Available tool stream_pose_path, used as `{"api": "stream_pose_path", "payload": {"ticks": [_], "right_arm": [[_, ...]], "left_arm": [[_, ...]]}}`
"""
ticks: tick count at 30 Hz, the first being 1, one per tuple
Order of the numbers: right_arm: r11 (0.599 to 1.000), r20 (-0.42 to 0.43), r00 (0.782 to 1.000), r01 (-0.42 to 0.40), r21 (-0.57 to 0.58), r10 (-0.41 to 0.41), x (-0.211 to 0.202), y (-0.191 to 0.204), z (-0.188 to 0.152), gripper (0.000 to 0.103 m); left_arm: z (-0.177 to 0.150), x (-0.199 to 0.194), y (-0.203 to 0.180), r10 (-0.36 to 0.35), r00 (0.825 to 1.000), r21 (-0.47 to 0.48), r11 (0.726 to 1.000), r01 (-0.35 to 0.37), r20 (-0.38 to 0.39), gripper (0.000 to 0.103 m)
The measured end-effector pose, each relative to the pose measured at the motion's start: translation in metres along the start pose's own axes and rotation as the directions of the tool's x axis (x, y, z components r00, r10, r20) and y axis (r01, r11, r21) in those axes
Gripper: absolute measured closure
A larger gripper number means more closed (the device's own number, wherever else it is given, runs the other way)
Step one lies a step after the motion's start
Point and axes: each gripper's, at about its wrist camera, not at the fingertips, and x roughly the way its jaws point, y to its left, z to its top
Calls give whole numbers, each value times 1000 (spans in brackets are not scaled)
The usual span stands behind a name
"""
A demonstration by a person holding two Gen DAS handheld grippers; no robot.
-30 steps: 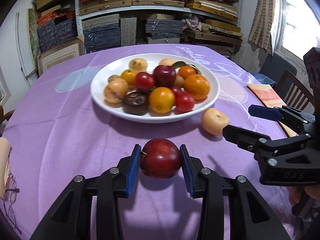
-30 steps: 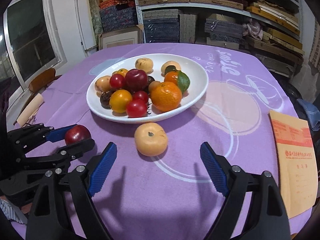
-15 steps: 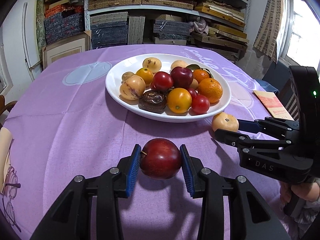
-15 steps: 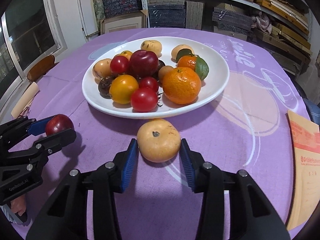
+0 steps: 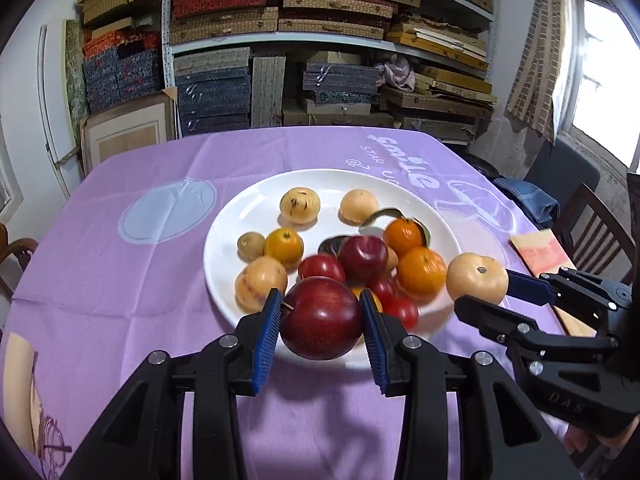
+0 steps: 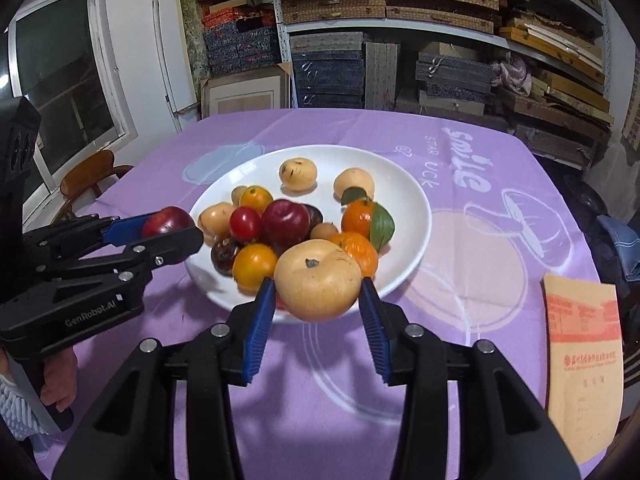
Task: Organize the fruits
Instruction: 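Grasp the pale tan fruit with right tool while left tool holds the plum, then lower both held fruits onto the white plate and open both tools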
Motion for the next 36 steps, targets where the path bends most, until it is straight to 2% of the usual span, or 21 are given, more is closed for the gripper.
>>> {"api": "stream_pose_path", "payload": {"ticks": [6,13,17,22,29,30,32,36], "right_arm": [[998,7,998,63,-16,-63,36,3,35,61],[998,-11,998,58,4,-57,62,-9,51,60],[997,24,997,79,14,-80,58,-15,50,41],[996,46,995,86,37,-87,47,-24,45,34],[994,100,989,104,42,-107,14,-23,26,17],[993,109,987,110,44,-114,8,-21,21,16],[991,128,984,116,59,-123,-4,-20,11,8],[991,148,981,112,73,-122,-22,-14,-7,5]], "left_arm": [[27,34,3,44,999,-12,999,-45,-17,63],[39,58,14,94,995,-22,995,-94,-20,62],[40,60,15,103,995,-28,994,-104,-8,58],[39,50,14,117,993,-28,993,-117,16,44],[33,27,7,132,990,-9,991,-132,54,40],[30,23,7,132,990,-13,991,-131,58,37],[25,16,5,130,989,-17,991,-129,64,35],[13,2,3,137,988,-15,990,-137,71,29]]}}
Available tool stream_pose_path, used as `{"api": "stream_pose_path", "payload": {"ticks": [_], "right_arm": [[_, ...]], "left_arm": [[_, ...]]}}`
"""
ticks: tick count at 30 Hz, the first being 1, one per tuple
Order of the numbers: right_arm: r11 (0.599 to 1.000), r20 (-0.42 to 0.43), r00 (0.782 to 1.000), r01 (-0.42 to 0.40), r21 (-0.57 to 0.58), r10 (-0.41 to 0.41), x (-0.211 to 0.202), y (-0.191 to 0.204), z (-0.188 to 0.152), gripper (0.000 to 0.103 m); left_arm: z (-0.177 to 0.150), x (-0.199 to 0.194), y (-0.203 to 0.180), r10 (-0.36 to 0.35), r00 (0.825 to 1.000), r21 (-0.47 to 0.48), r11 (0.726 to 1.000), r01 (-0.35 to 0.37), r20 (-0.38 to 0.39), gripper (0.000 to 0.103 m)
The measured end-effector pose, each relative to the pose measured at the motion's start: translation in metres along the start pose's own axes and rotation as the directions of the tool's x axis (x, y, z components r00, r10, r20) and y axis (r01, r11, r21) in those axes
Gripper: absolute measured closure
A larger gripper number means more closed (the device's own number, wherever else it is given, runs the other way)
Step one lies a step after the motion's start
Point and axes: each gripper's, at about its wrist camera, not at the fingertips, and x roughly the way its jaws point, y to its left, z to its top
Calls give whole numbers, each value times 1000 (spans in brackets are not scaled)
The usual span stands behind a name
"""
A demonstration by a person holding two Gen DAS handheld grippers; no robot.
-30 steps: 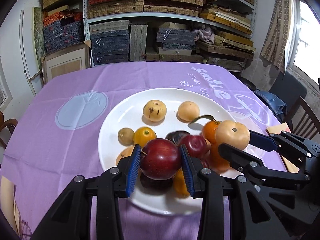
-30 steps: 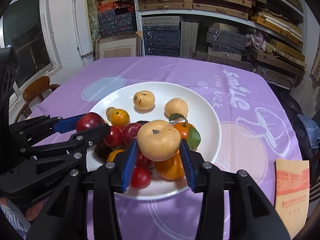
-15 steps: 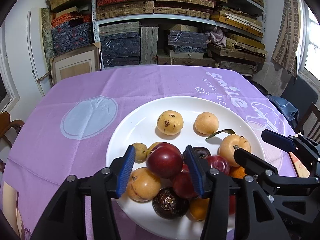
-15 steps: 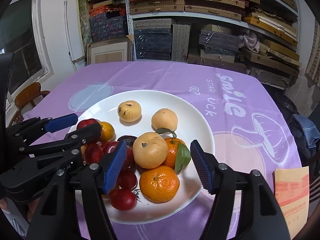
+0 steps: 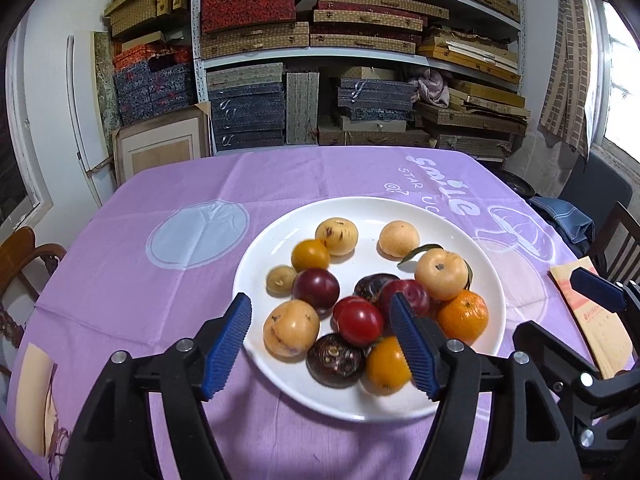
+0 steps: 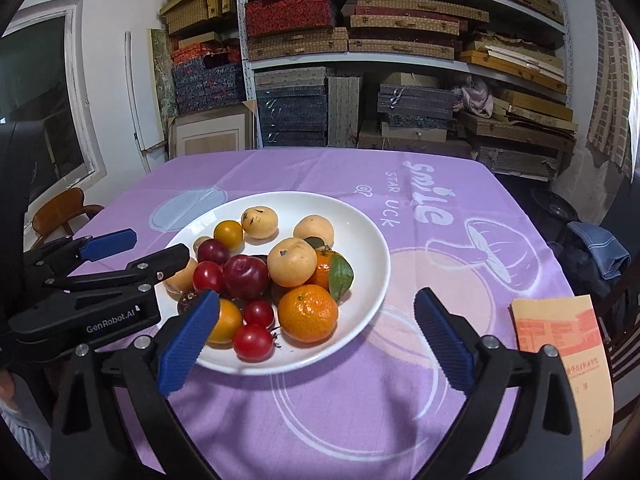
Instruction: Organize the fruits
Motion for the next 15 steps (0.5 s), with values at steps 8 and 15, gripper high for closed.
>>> {"api": "stream_pose_path", "payload": {"ticks": [8,15], "right_arm": [[1000,12,1000,2,11,-2,-33,11,-27,4],[1000,-25,999,25,14,-25,-35,22,-45,4]], "left_arm": [[-24,-28,1,28,999,8,1000,-28,15,18],[-47,-46,-4,37,999,9,999,-37,4,12]]}}
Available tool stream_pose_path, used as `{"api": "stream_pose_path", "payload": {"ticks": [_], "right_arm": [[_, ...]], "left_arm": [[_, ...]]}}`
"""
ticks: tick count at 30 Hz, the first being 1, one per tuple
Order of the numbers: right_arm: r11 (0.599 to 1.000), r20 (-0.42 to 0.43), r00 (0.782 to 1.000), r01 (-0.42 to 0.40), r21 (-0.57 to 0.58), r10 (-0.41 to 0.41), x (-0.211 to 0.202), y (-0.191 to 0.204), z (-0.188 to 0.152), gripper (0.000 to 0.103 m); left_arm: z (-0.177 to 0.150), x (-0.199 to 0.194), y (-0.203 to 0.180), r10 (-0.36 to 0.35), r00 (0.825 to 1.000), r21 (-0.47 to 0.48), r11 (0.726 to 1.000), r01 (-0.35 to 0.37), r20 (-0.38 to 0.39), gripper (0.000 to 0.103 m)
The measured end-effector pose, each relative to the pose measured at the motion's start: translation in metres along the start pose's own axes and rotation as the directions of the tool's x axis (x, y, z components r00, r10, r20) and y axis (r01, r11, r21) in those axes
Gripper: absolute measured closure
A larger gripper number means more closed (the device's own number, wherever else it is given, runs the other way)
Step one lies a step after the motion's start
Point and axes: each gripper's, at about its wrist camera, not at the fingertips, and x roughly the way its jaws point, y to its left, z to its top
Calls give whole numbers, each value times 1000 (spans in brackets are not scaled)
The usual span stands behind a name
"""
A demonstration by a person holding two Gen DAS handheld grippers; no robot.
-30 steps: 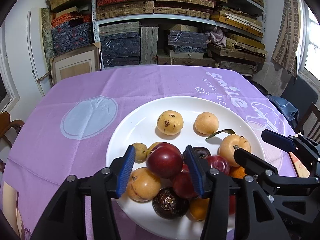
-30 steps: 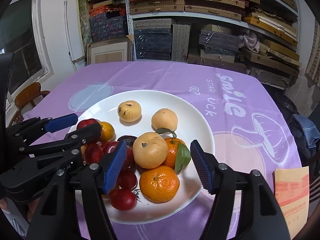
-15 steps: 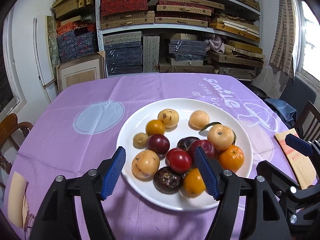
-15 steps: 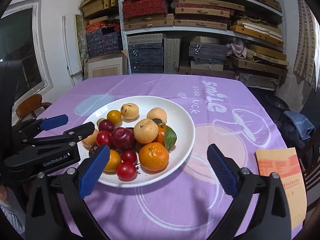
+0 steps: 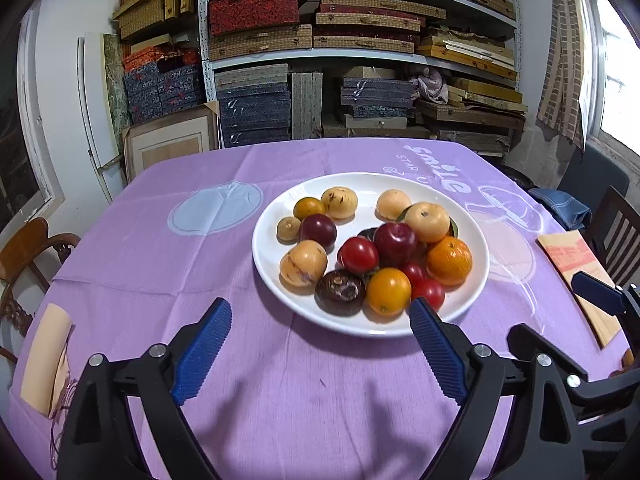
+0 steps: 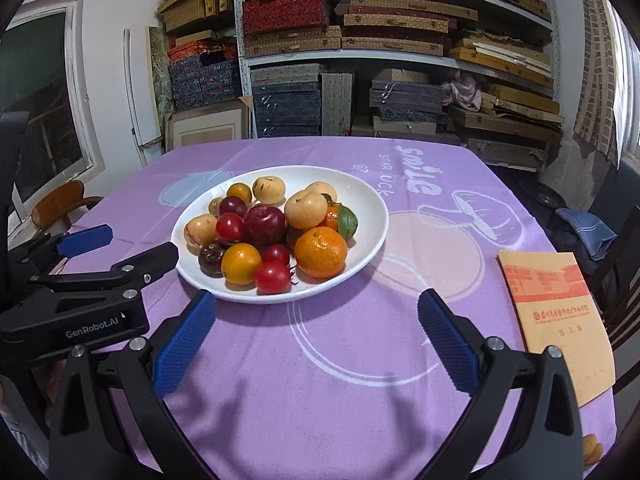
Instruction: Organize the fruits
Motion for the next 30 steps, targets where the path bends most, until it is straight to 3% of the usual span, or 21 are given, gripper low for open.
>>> {"api": "stream_pose_path", "payload": {"ticks": [4,9,15,30], "right_arm": [[1000,-8,1000,-1,17,1,-4,0,-6,4],[998,-9,998,62,16,-62,-11,-3,-18,4],[998,-28,998,63,19,-63,-6,-5,-25,4],[998,-17,998,58,0,-58,-9,1,-26,4]], "left_arm": [[-11,-9,6,-8,1000,-28,1000,8,-13,10],[-24,-18,12,-14,999,-44,999,13,-31,3],[-38,-18,17,-33,997,-70,997,28,-73,3],[-40,-20,12,-16,999,-39,999,14,-48,3]]}}
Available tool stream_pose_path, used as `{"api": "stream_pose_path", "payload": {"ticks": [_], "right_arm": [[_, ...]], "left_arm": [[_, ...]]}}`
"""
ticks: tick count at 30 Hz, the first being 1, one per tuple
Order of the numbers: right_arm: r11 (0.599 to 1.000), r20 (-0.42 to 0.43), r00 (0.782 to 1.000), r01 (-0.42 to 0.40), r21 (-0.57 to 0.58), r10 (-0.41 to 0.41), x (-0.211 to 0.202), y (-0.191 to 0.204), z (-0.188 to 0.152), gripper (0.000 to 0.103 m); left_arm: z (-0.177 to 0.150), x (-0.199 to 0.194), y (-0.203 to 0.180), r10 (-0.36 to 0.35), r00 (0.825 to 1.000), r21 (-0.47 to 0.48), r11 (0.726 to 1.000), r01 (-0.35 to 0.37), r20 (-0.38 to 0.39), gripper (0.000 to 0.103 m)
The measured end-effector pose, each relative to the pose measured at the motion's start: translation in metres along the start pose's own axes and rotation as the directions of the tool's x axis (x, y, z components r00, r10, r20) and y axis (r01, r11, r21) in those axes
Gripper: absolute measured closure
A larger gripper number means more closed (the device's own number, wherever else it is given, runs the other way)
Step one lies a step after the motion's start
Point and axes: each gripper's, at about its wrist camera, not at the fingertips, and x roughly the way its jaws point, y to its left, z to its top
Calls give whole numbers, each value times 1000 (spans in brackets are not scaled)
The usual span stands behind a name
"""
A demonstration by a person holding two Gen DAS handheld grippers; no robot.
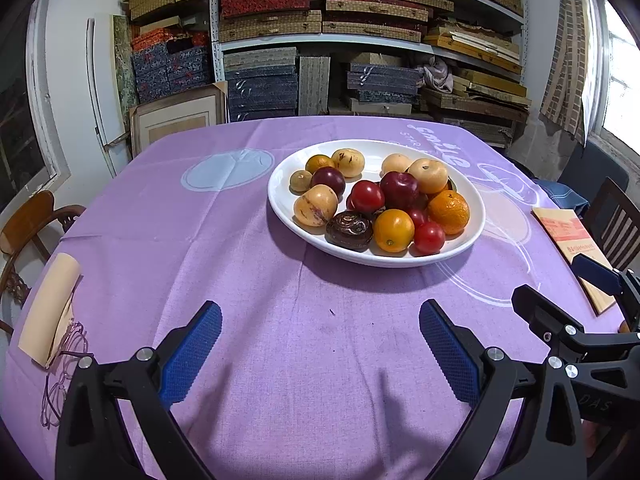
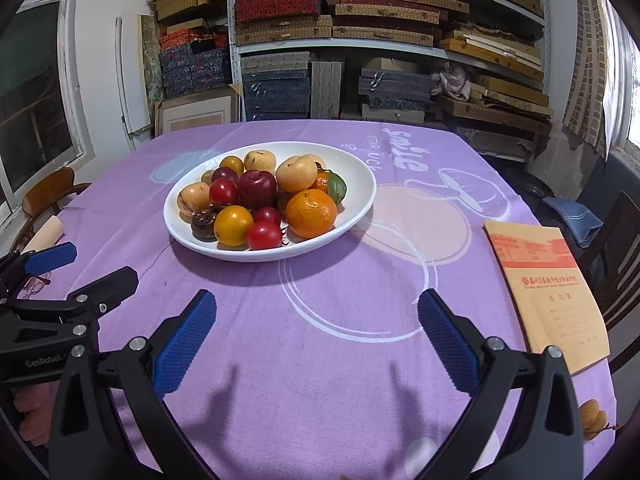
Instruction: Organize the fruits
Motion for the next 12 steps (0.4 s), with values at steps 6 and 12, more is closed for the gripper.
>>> {"api": "stream_pose_path", "payload": {"ticks": [6,12], "right_arm": [[1000,6,1000,1,6,-1,-2,-2,1,4],[1000,5,1000,4,-6,-4,-3,-1,1,4]], "left_arm": [[0,-1,-6,12,1000,29,999,-13,11,3],[0,1,-6,22,1000,27,999,-22,3,4]]}}
